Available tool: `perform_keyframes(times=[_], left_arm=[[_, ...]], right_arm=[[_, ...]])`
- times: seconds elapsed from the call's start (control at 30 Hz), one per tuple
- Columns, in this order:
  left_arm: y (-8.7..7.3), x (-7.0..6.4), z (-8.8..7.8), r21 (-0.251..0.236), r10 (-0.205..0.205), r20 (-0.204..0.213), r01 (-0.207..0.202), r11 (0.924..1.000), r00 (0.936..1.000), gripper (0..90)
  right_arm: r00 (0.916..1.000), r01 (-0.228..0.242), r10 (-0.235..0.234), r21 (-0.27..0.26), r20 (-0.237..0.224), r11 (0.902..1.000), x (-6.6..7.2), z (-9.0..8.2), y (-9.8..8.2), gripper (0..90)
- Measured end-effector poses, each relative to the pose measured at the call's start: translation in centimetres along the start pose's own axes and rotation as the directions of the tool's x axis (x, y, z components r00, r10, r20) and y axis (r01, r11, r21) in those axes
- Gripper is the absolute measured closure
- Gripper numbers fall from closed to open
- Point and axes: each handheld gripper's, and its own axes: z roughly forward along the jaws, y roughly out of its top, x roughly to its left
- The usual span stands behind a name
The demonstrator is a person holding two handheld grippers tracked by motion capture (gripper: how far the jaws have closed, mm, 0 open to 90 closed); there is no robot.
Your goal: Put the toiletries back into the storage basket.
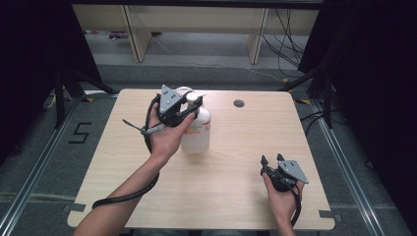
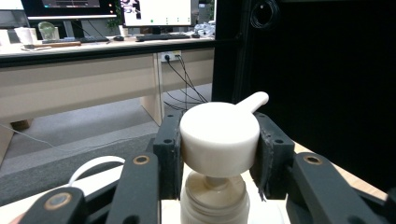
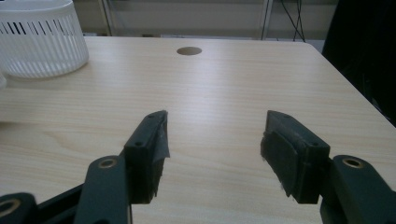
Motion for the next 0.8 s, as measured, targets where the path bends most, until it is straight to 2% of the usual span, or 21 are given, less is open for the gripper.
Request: perform_keyframes(times=[0.03, 0.2, 0.27, 0.37, 0.4, 0.47, 0.57, 0.67, 0.8], left_arm=[[0.0, 0.2, -0.1, -0.004, -0.005, -0.005, 0.005, 1.0, 1.0, 58.9], [0.2, 0.8, -0.4, -0.007, -0.003, -0.017, 0.003, 1.0, 0.9998, 58.9], [0.2, 1.1, -0.5, -0.011, -0.006, -0.023, 0.006, 0.9999, 0.9997, 58.9], [0.2, 1.6, -0.6, -0.013, -0.013, -0.034, 0.013, 0.9998, 0.9993, 58.9], [0.2, 1.7, -0.7, -0.014, -0.015, -0.036, 0.014, 0.9998, 0.9993, 58.9], [0.2, 1.9, -0.7, -0.016, -0.014, -0.041, 0.014, 0.9998, 0.9991, 58.9], [0.3, 2.2, -0.8, -0.022, -0.016, -0.055, 0.015, 0.9996, 0.9983, 58.9], [0.2, 2.4, -0.8, -0.017, -0.039, -0.061, 0.038, 0.9991, 0.9974, 58.9], [0.3, 2.7, -0.8, -0.017, -0.04, -0.068, 0.039, 0.9991, 0.9969, 58.9]], right_arm=[[0.9999, -0.013, 0.013, 0.002, -0.002, 0.9999, 0.1, 0.0, 0.0, 41.1], [0.9998, -0.008, 0.008, 0.001, -0.015, 1.0, 0.0, 0.0, 0.0, 41.1], [0.9995, -0.03, 0.03, 0.006, -0.003, 0.9995, 0.2, -0.1, -0.1, 41.1], [0.9992, -0.04, 0.04, 0.002, 0.0, 0.9992, 0.2, -0.1, -0.1, 41.1], [0.9996, -0.029, 0.029, 0.003, 0.001, 0.9996, 0.2, -0.1, -0.1, 41.1], [0.9993, -0.037, 0.037, 0.004, 0.001, 0.9993, 0.2, -0.1, -0.1, 41.1], [0.9998, -0.008, 0.008, -0.01, -0.019, 0.9999, 0.0, 0.1, -0.1, 41.1], [0.9996, -0.016, 0.016, 0.0, -0.023, 0.9999, 0.1, 0.0, -0.1, 41.0], [0.9997, -0.019, 0.019, -0.006, -0.016, 0.9998, 0.1, 0.0, -0.1, 41.0]])
